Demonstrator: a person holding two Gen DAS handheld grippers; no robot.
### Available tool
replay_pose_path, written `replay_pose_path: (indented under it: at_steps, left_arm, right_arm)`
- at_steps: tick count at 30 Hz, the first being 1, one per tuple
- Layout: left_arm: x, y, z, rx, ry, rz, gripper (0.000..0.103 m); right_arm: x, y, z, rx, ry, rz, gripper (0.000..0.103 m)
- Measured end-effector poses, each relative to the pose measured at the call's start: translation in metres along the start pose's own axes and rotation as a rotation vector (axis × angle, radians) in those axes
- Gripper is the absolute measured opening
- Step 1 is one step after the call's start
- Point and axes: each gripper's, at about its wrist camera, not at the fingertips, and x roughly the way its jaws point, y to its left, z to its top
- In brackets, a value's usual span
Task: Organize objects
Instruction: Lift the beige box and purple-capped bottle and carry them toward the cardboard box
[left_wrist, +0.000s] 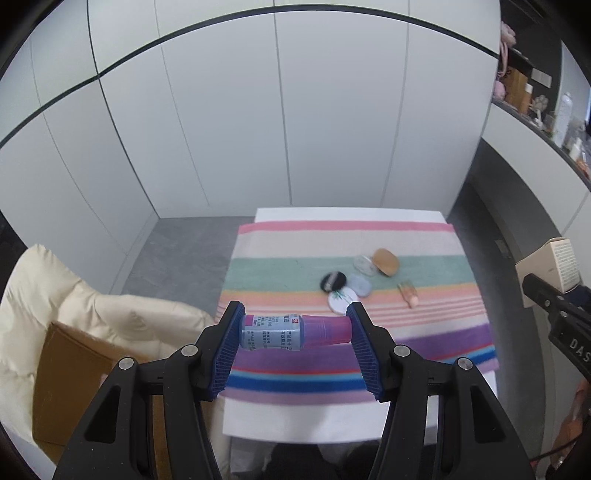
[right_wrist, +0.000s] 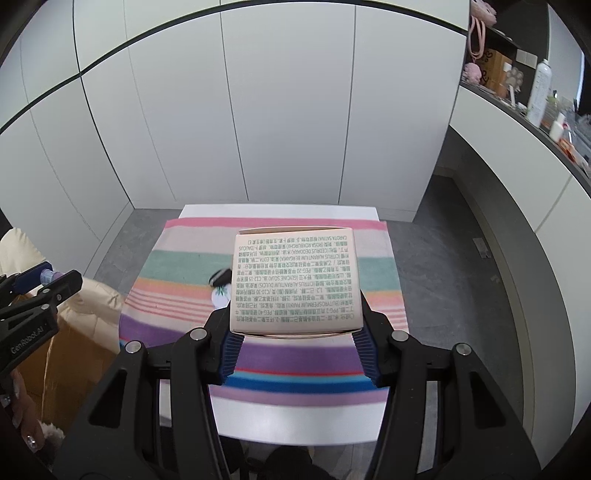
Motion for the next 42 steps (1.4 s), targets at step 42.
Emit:
replay_pose_path:
  at_steps: [42]
  left_arm:
    - [-0.063,0.122,-0.071,-0.168,0.013,0.055,0.058]
  right_arm:
    - [-0.045,0.064,-0.077,-0.095,0.106,0.019,0.055]
